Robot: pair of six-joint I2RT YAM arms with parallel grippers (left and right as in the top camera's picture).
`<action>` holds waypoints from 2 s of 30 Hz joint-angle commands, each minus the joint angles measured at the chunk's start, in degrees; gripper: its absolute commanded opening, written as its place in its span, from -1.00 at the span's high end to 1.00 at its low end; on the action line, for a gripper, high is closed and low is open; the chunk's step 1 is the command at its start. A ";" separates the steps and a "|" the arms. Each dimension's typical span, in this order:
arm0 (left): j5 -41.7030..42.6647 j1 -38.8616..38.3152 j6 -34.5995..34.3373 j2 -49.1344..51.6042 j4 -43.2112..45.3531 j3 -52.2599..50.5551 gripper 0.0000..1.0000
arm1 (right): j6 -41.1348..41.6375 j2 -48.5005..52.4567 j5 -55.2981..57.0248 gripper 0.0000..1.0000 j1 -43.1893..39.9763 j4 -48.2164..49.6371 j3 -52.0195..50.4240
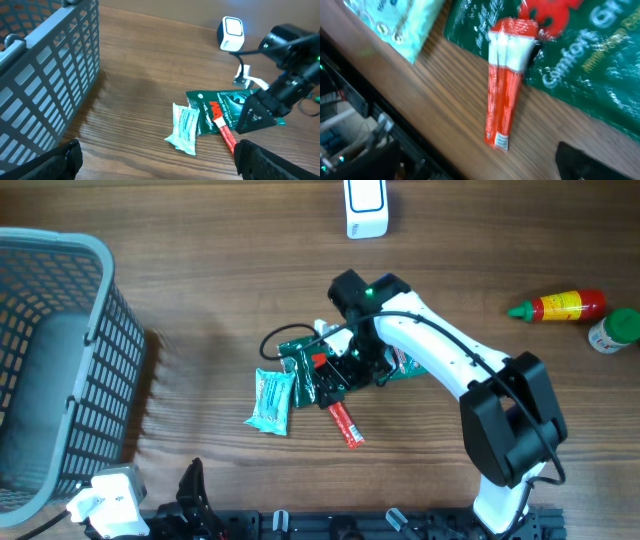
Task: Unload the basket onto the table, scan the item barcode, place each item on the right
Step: 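Lower the right gripper onto the red-white sauce packet and grasp it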
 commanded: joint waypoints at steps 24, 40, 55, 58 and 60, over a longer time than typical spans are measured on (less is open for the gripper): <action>0.48 0.37 0.07 -0.15 0.13 -0.20 -1.00 | 4.28 -0.02 0.37 -0.39 -0.13 17.73 -14.16; 0.48 0.37 0.07 -0.15 0.13 -0.20 -1.00 | 2.73 -0.22 -5.77 -0.77 0.24 19.93 -13.64; 0.48 0.37 0.07 -0.15 0.13 -0.20 -1.00 | 11.65 -0.22 -4.92 -0.35 3.02 24.35 -17.27; 0.48 0.37 0.07 -0.15 0.13 -0.20 -1.00 | 15.85 -0.22 -0.55 -0.35 5.75 29.11 -21.14; 0.48 0.37 0.07 -0.15 0.13 -0.20 -1.00 | 16.22 -0.22 1.62 -0.17 6.45 29.22 -22.45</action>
